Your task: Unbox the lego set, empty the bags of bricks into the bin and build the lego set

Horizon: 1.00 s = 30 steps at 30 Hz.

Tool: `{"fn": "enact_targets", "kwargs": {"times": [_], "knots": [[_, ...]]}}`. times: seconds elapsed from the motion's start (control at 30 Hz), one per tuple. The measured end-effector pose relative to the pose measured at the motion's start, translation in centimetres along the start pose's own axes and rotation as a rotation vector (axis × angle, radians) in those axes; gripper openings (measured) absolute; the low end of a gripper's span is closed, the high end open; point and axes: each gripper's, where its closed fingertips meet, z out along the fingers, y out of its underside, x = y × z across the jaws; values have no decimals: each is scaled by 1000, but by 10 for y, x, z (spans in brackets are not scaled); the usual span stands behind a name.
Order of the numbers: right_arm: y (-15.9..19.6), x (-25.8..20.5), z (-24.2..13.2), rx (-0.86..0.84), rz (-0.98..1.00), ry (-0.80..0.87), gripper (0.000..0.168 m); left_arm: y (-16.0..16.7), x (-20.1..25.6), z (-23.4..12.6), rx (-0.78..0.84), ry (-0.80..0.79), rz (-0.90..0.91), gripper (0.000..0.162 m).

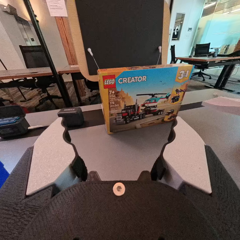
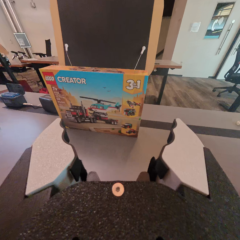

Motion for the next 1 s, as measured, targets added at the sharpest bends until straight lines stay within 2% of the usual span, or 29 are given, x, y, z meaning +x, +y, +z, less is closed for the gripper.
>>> {"fn": "enact_targets", "kwargs": {"times": [0.07,0.2,0.43,0.57,0.63,0.73,1.0], "knots": [[-19,5,2,-12,-11,-24,147,-5,-3,0,-11,54,5,145],[-12,22,12,-74,-67,-110,147,-5,-6,7,-42,187,61,145],[-8,32,32,-102,-101,-404,138,4,2,28,-66,527,90,144],[1,42,52,-146,-219,-531,134,13,-8,55,-107,601,145,144],[5,44,62,-161,-271,-601,129,13,-14,69,-97,637,140,139],[9,47,79,-160,-308,-688,123,15,-20,90,-82,695,125,122],[17,42,117,-123,-296,-879,100,27,-29,135,-96,795,119,108]]}}
